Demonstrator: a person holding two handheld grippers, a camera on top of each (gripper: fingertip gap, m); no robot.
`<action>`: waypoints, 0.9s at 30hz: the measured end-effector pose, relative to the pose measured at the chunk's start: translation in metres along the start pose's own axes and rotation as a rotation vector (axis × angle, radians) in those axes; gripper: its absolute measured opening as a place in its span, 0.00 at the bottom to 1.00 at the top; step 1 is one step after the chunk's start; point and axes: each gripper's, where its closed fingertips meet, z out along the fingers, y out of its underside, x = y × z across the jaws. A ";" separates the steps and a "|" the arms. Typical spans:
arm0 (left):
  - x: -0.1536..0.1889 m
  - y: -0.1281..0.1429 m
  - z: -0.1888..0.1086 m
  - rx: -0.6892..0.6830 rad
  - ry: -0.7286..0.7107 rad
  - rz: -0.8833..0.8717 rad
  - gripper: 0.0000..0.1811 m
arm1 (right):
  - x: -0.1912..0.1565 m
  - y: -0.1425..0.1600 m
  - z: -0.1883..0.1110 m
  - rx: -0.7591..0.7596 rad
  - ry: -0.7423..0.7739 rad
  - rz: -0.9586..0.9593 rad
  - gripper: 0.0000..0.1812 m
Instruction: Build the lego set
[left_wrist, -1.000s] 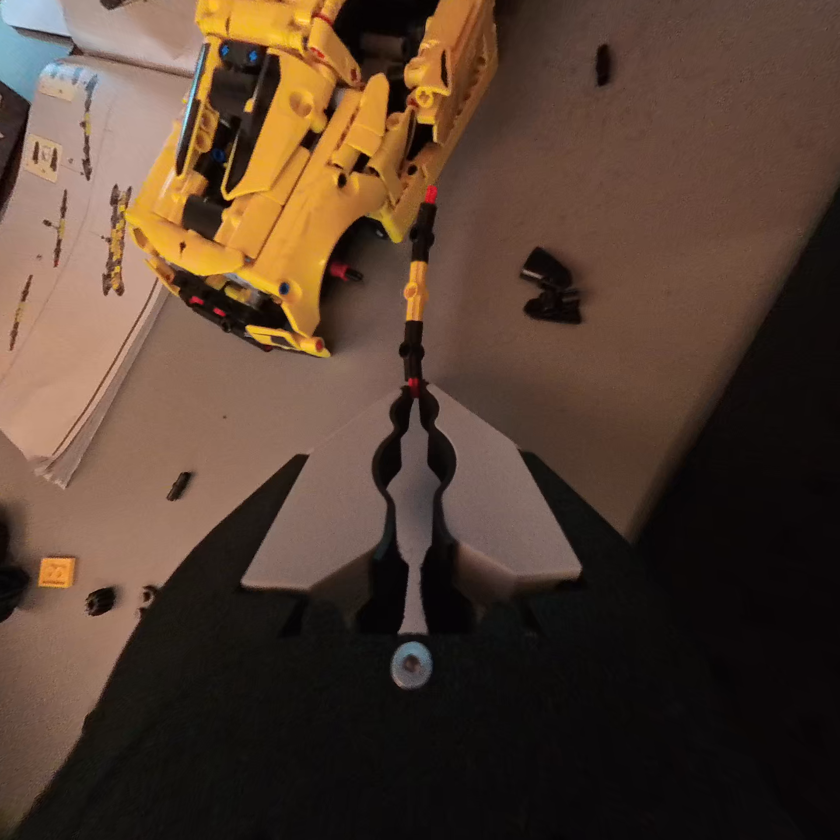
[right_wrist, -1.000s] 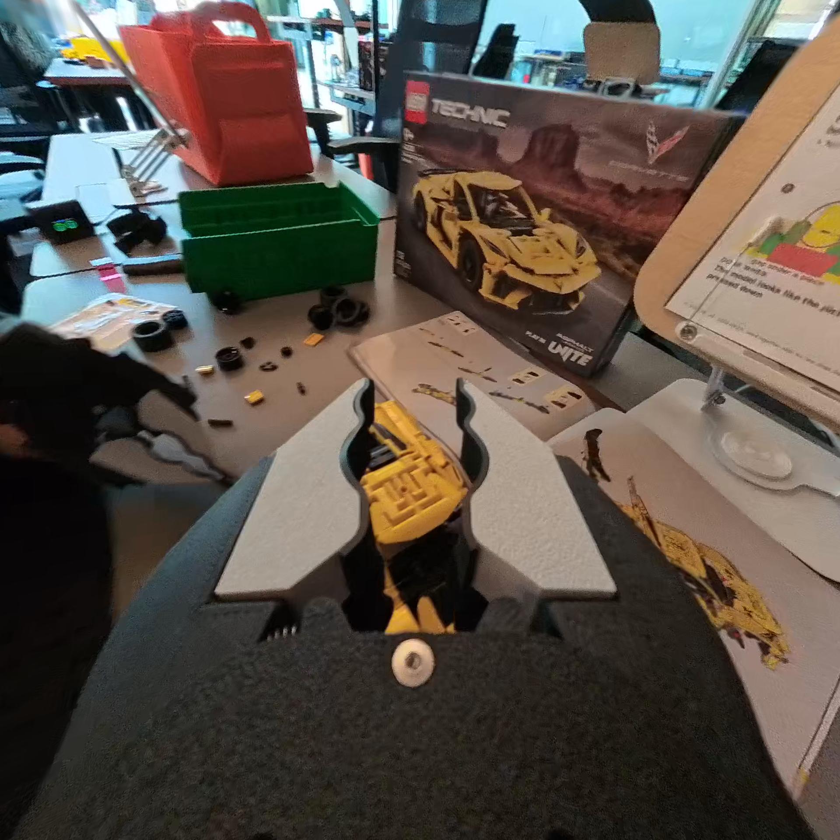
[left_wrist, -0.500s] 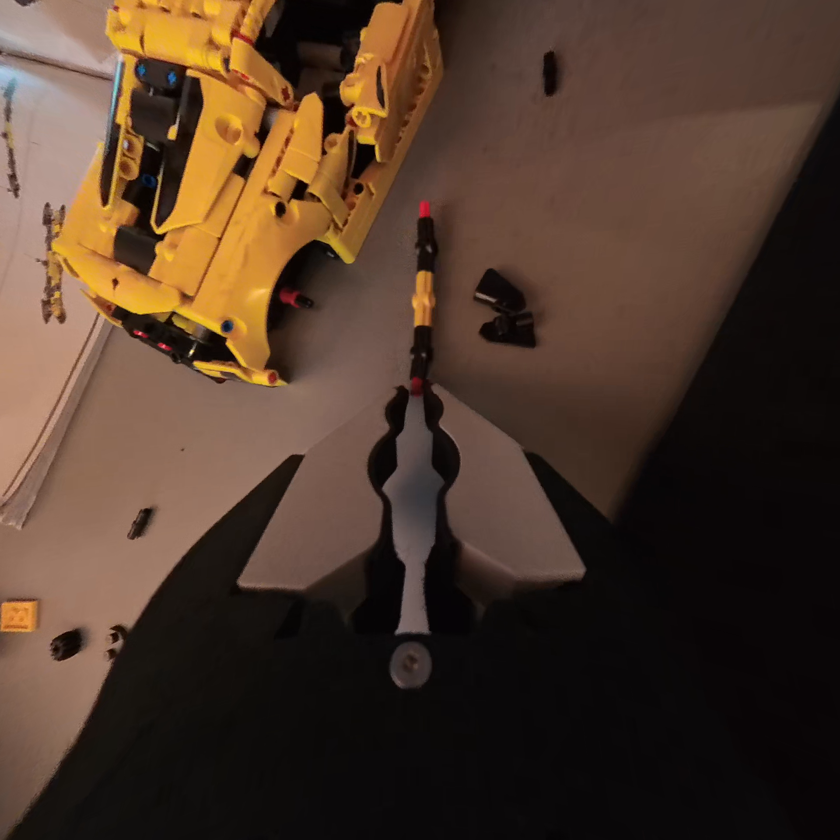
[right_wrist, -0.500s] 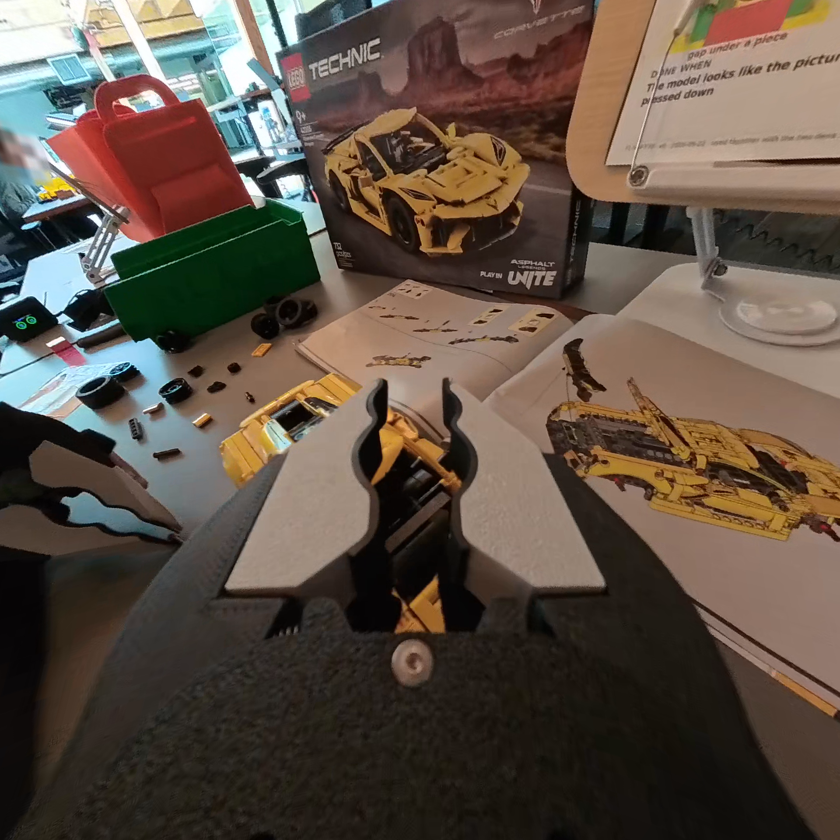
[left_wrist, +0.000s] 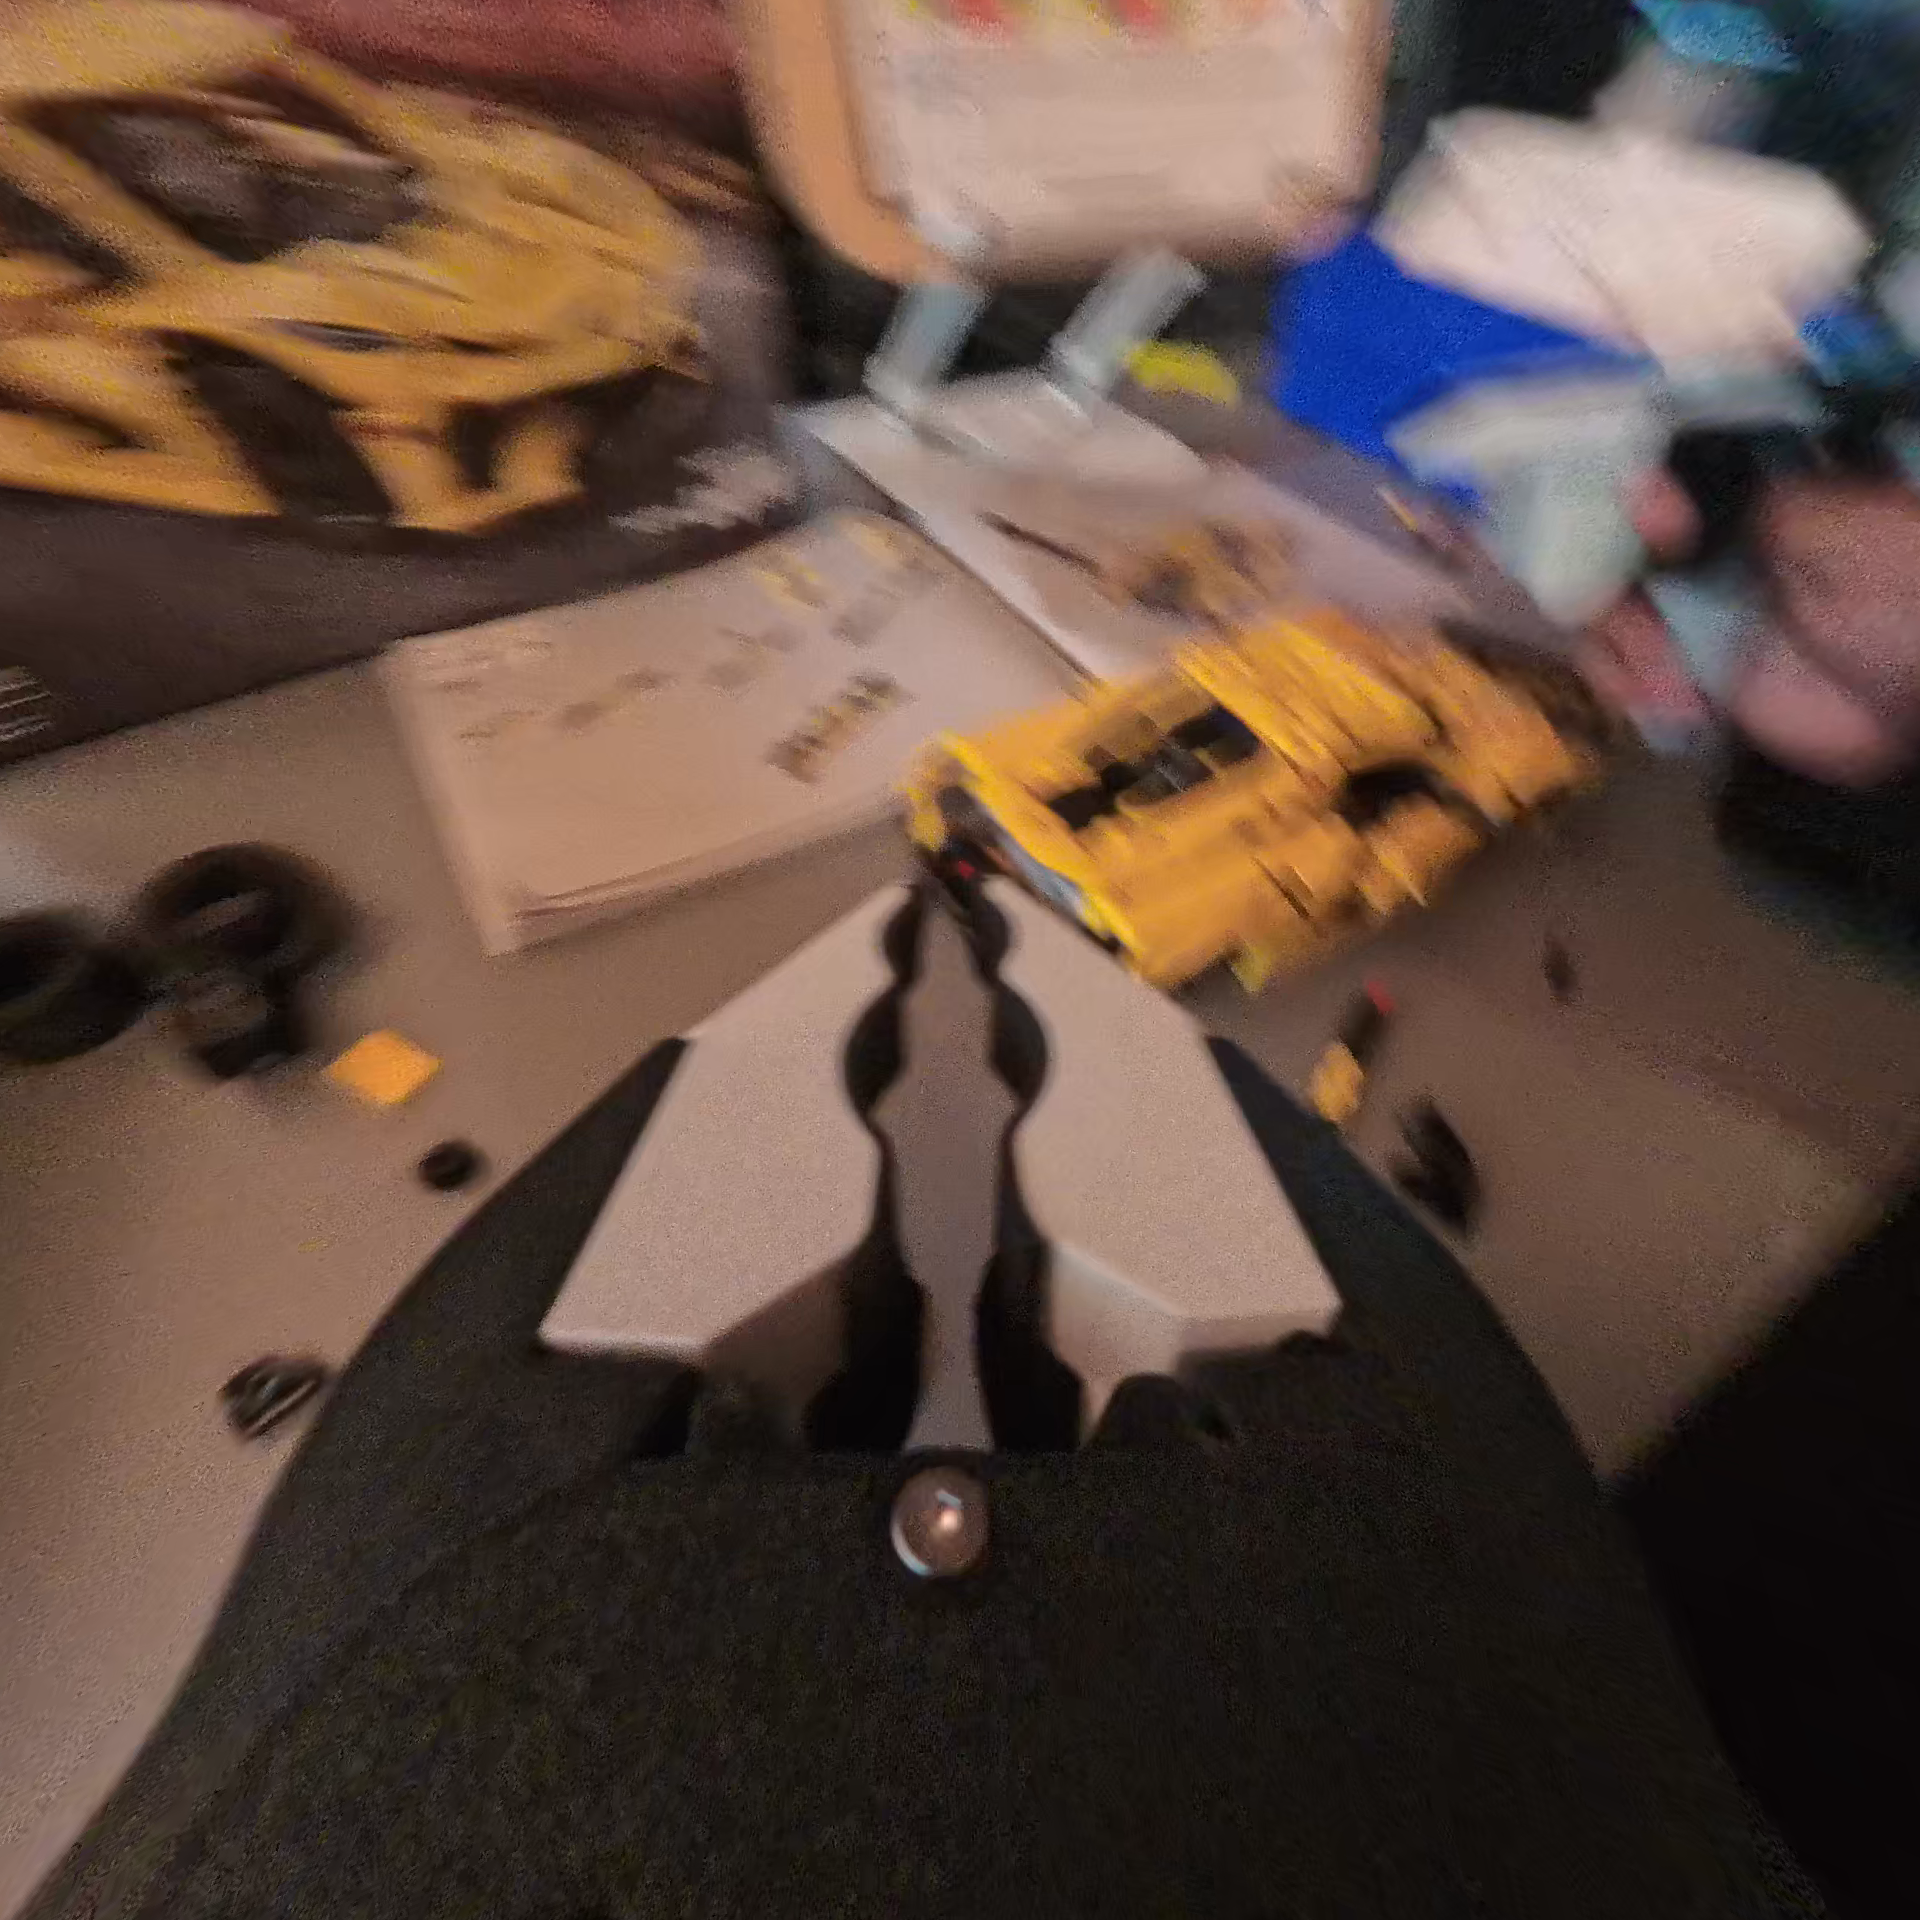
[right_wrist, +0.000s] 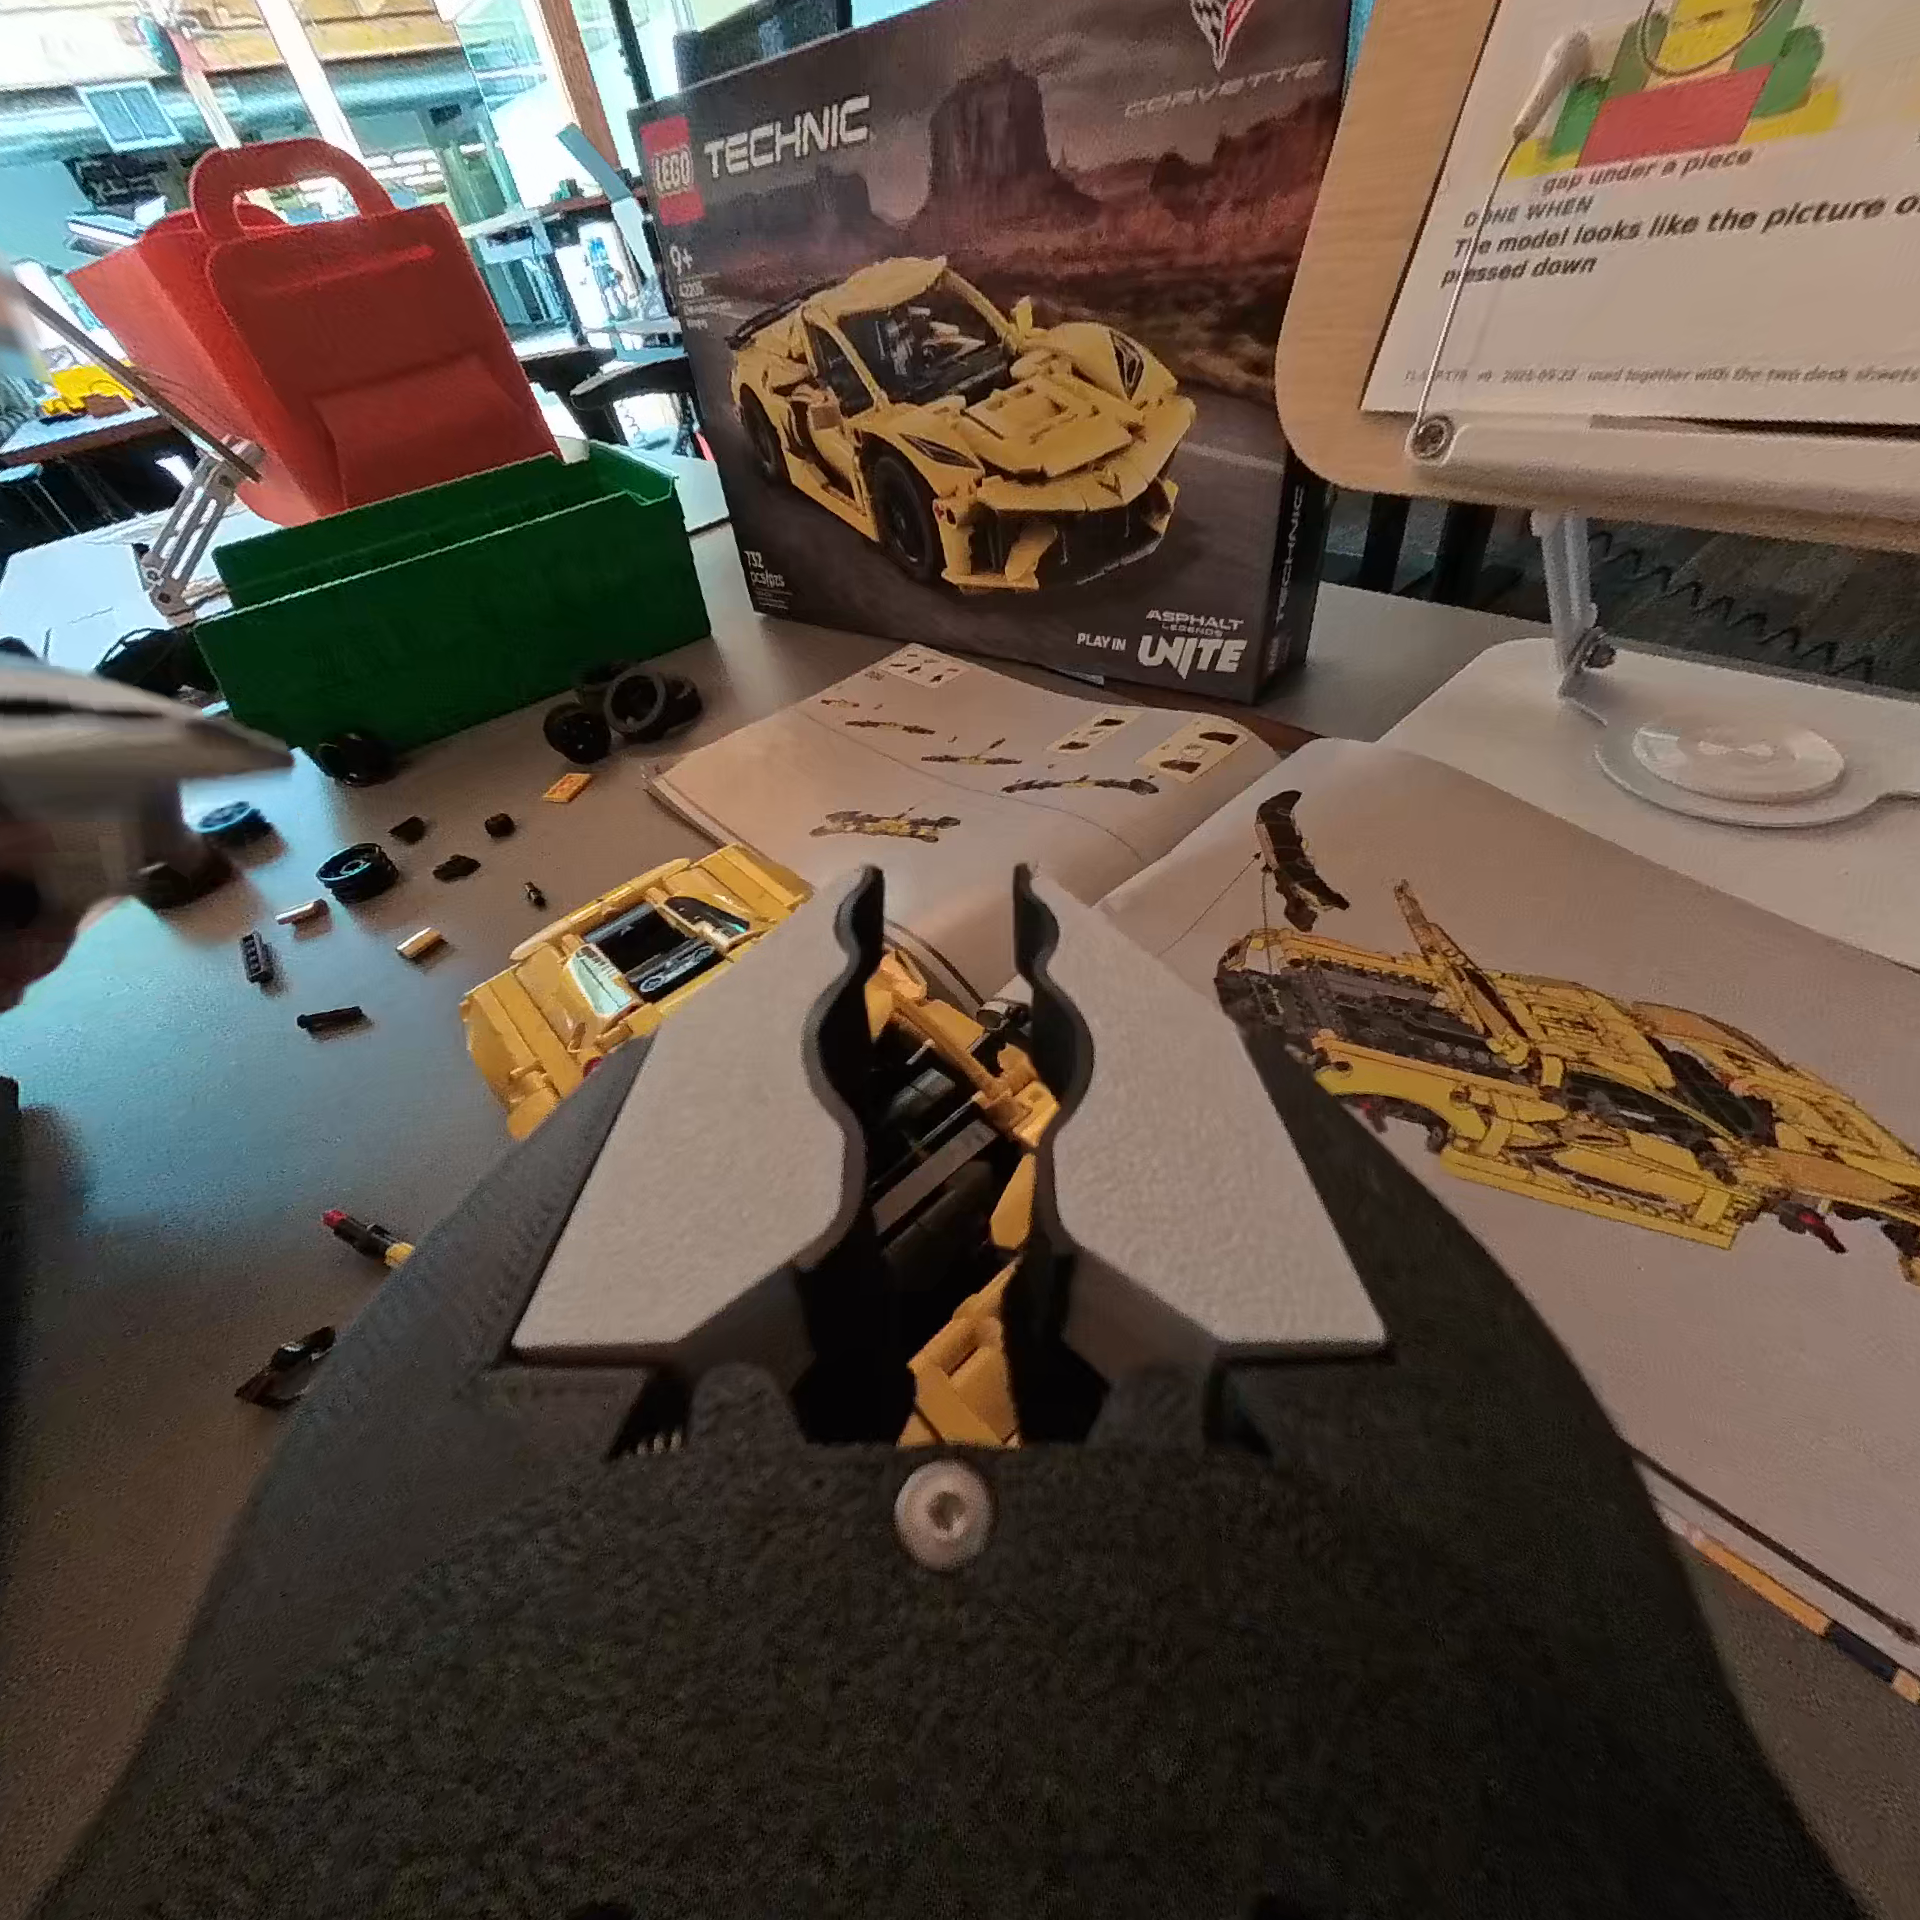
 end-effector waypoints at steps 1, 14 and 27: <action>-0.012 -0.012 0.002 0.078 -0.047 -0.041 0.00 | -0.001 0.002 0.001 -0.008 -0.005 0.003 0.13; 0.023 0.005 0.054 0.083 0.061 0.024 0.11 | -0.138 0.019 -0.040 -0.187 -0.676 -0.239 0.14; 0.051 0.003 0.047 0.109 0.205 -0.005 0.10 | -0.158 0.127 0.009 -0.585 -0.478 -0.570 0.09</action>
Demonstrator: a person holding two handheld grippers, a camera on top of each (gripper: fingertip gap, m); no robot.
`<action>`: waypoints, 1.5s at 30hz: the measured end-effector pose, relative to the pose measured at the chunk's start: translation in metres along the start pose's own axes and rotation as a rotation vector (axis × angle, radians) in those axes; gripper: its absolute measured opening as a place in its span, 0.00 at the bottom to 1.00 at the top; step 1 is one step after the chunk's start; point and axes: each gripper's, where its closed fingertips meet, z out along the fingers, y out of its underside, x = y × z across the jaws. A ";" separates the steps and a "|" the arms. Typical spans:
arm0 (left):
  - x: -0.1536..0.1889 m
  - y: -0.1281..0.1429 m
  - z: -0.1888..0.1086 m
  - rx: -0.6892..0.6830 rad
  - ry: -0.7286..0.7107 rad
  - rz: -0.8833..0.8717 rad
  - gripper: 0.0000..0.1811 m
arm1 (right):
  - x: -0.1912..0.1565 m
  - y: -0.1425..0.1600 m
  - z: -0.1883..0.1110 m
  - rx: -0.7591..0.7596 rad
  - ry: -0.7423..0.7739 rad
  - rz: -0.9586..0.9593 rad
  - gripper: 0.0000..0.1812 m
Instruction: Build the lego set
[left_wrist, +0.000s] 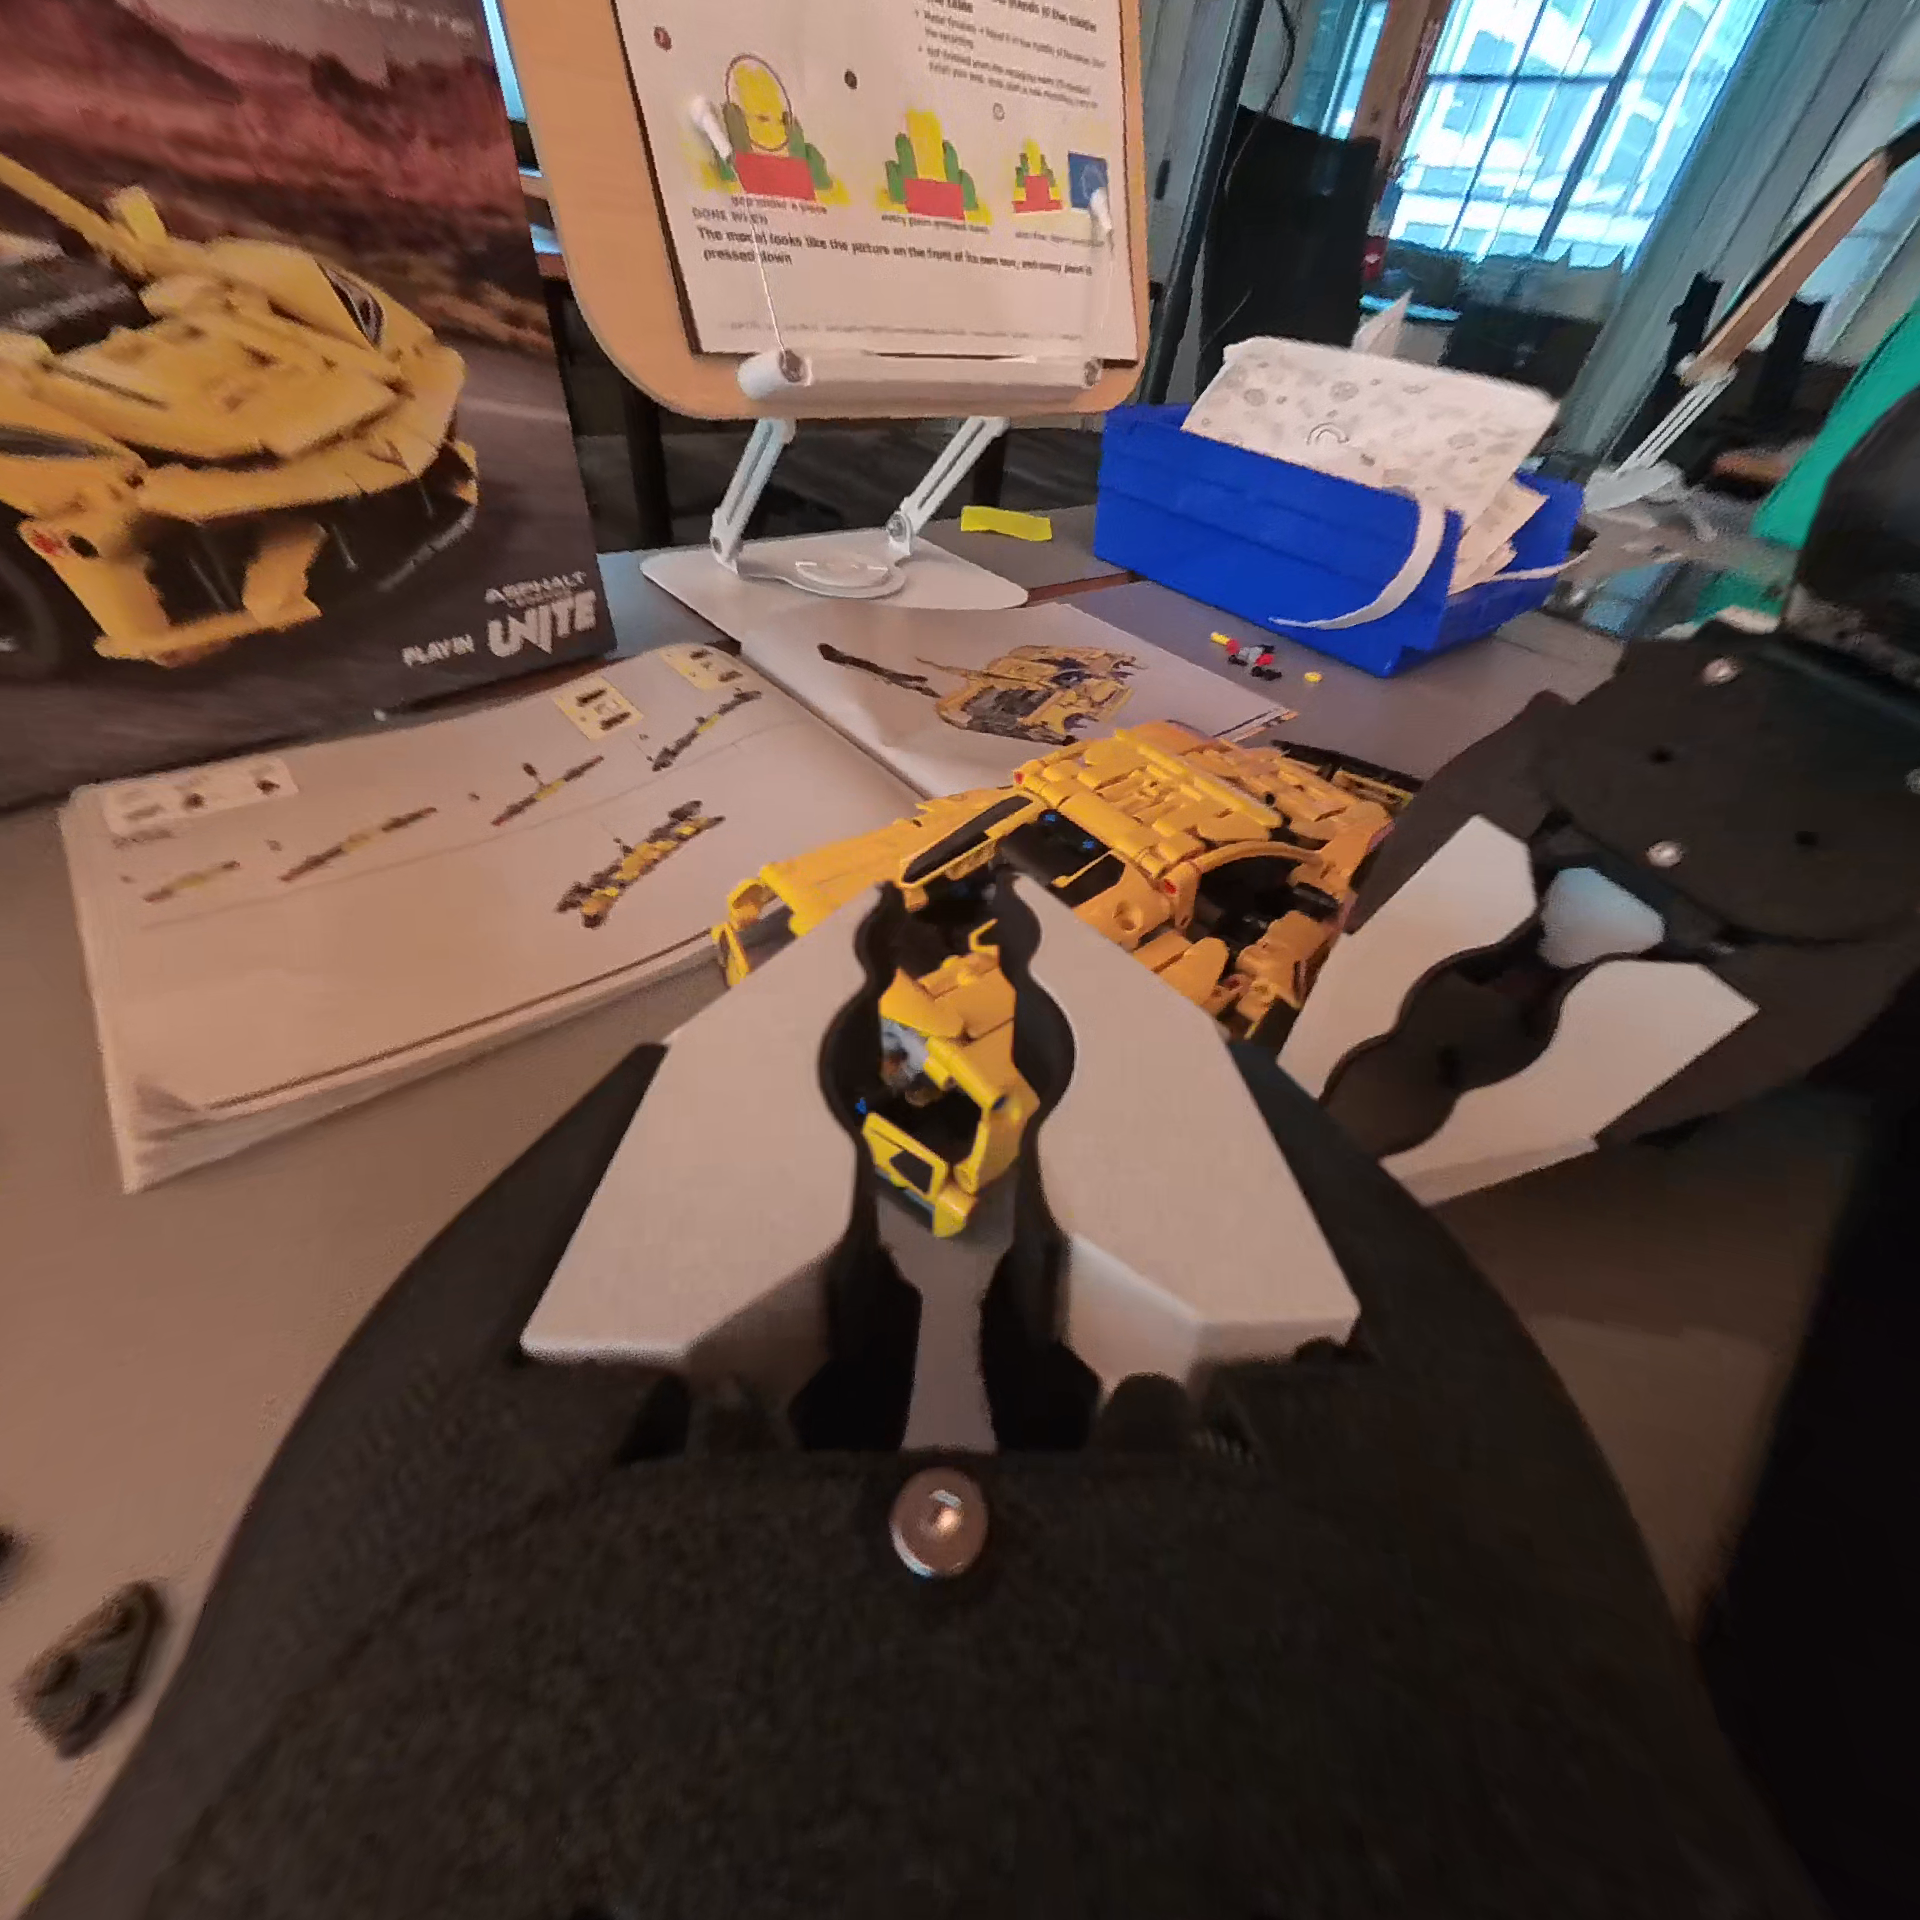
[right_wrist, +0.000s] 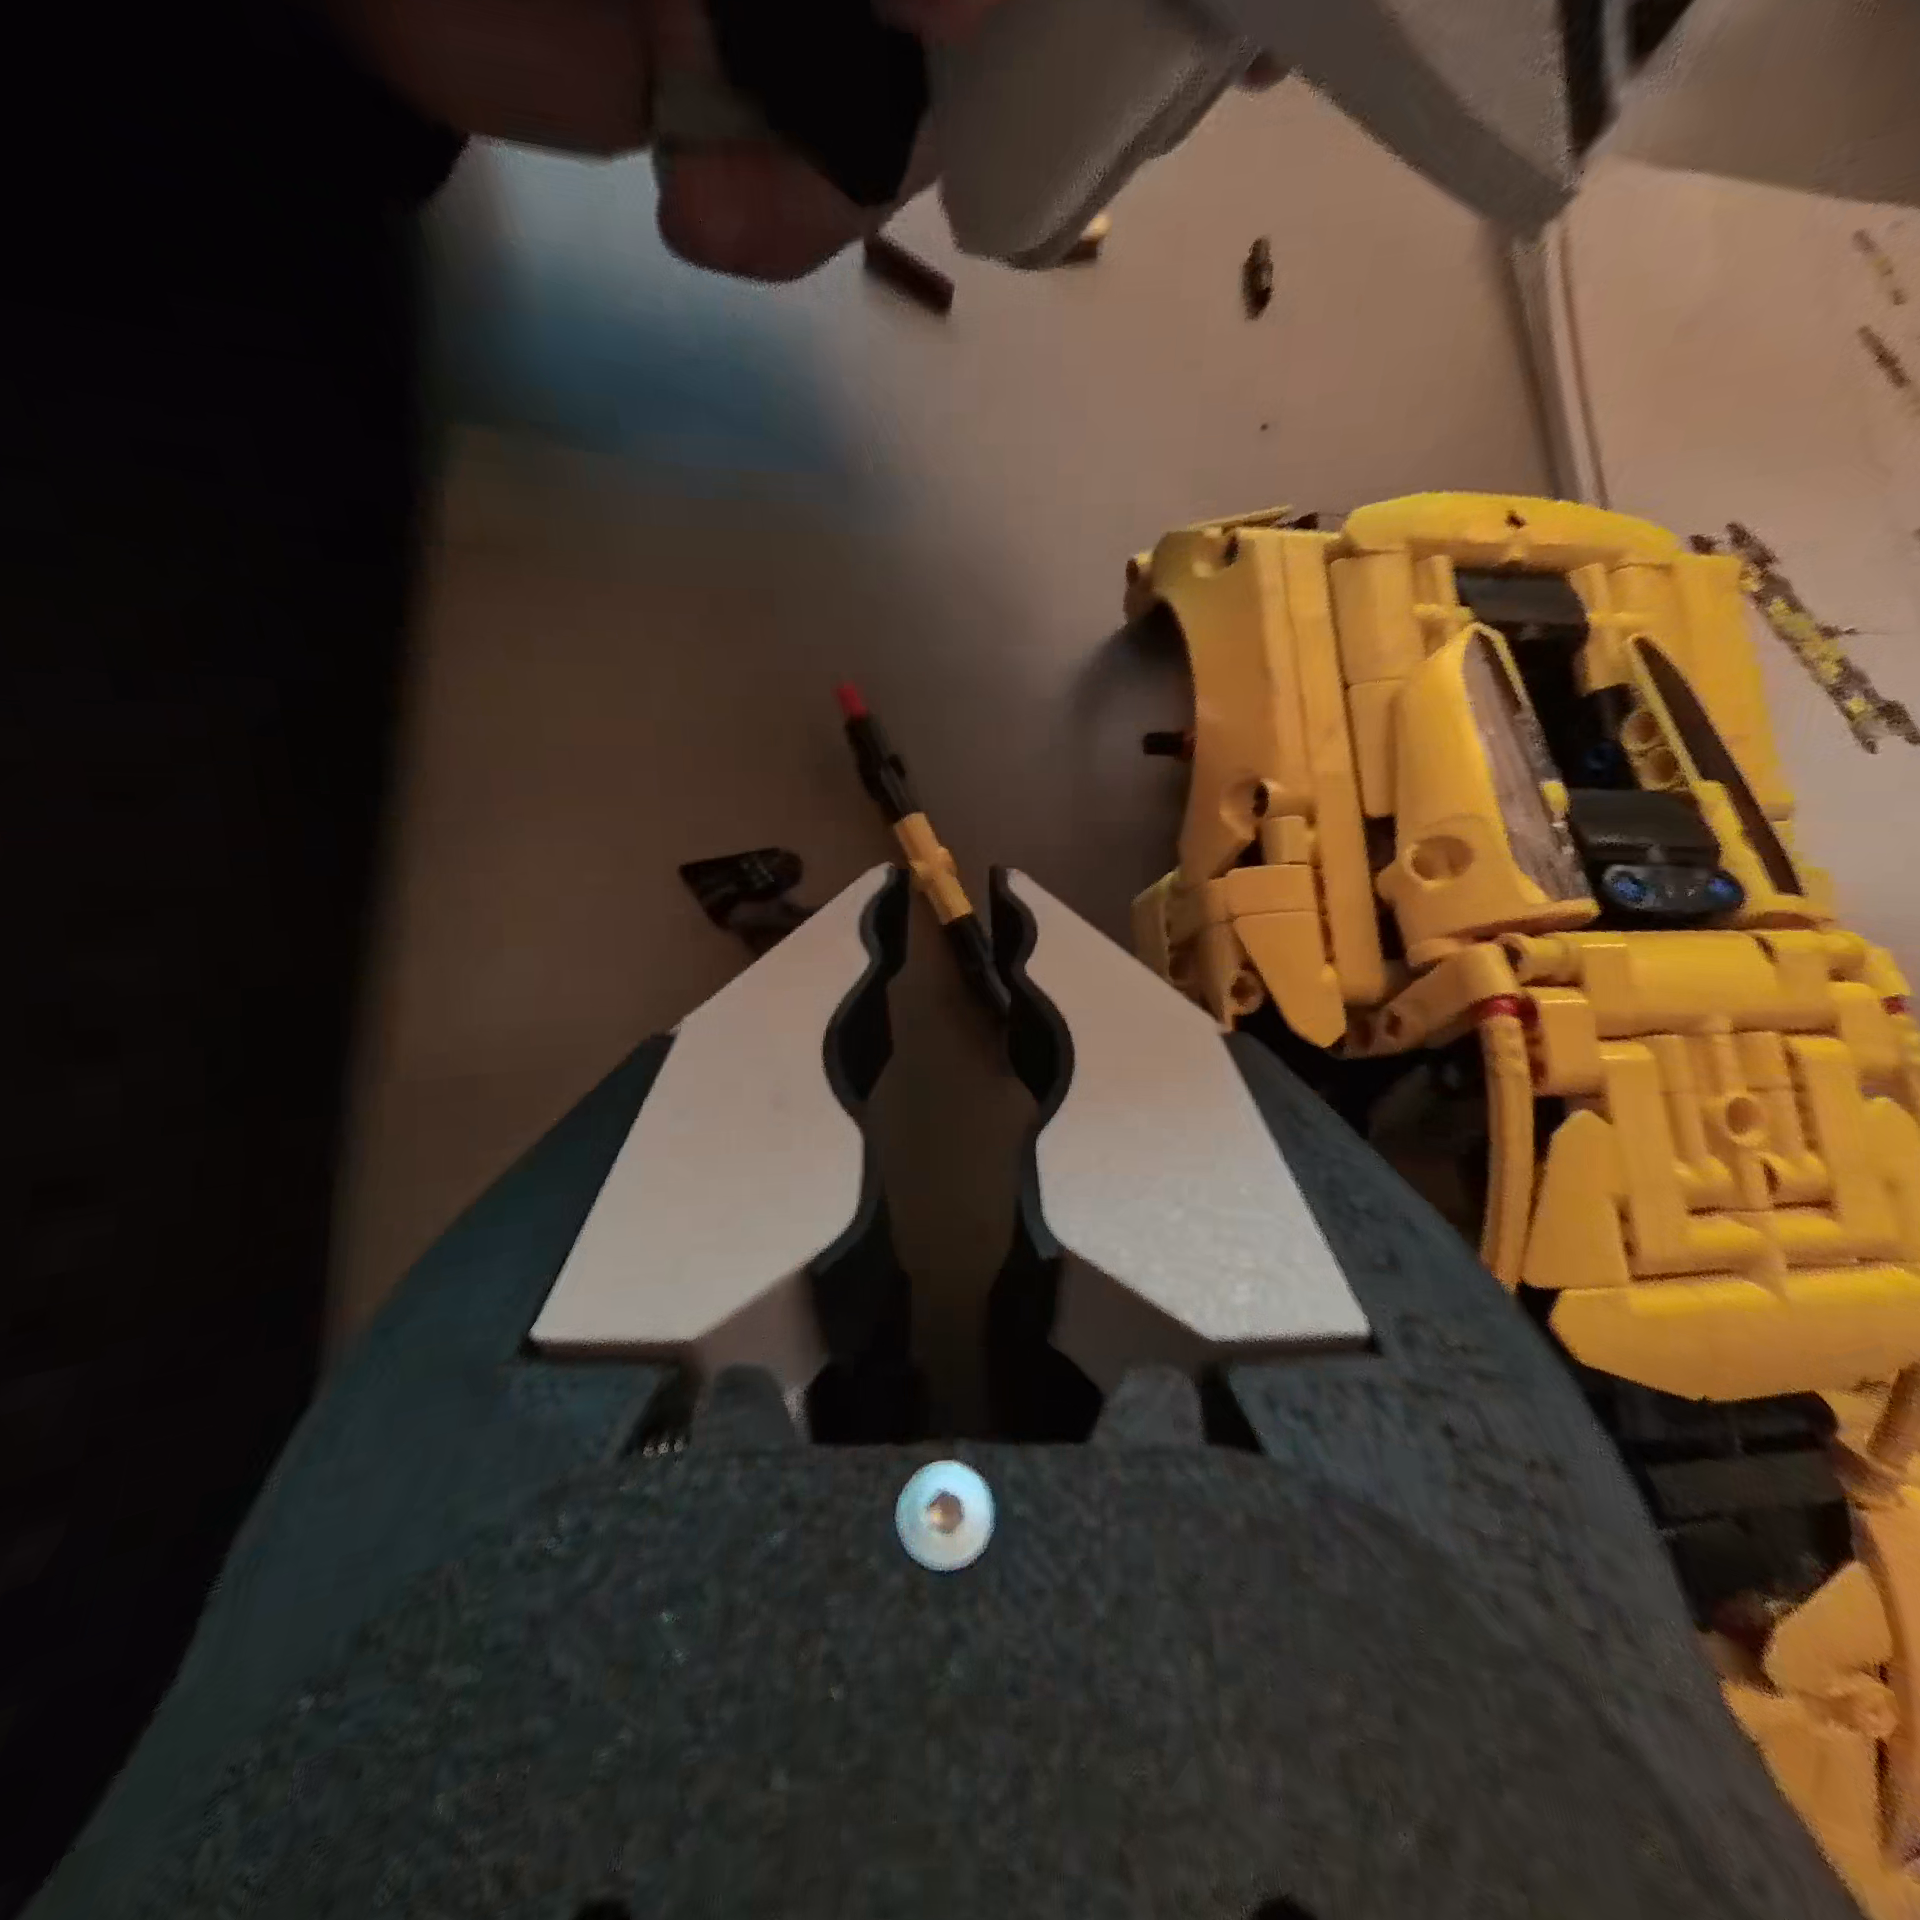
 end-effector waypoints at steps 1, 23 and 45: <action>-0.001 -0.001 -0.001 0.007 0.010 -0.033 0.10 | 0.001 -0.003 -0.001 0.019 -0.004 0.019 0.08; -0.015 -0.031 -0.011 0.202 -0.039 -0.297 0.18 | 0.061 -0.057 -0.047 0.310 0.422 0.046 0.04; 0.064 -0.018 0.011 0.097 0.378 -0.418 0.05 | 0.054 -0.075 -0.063 0.264 0.681 -0.387 0.04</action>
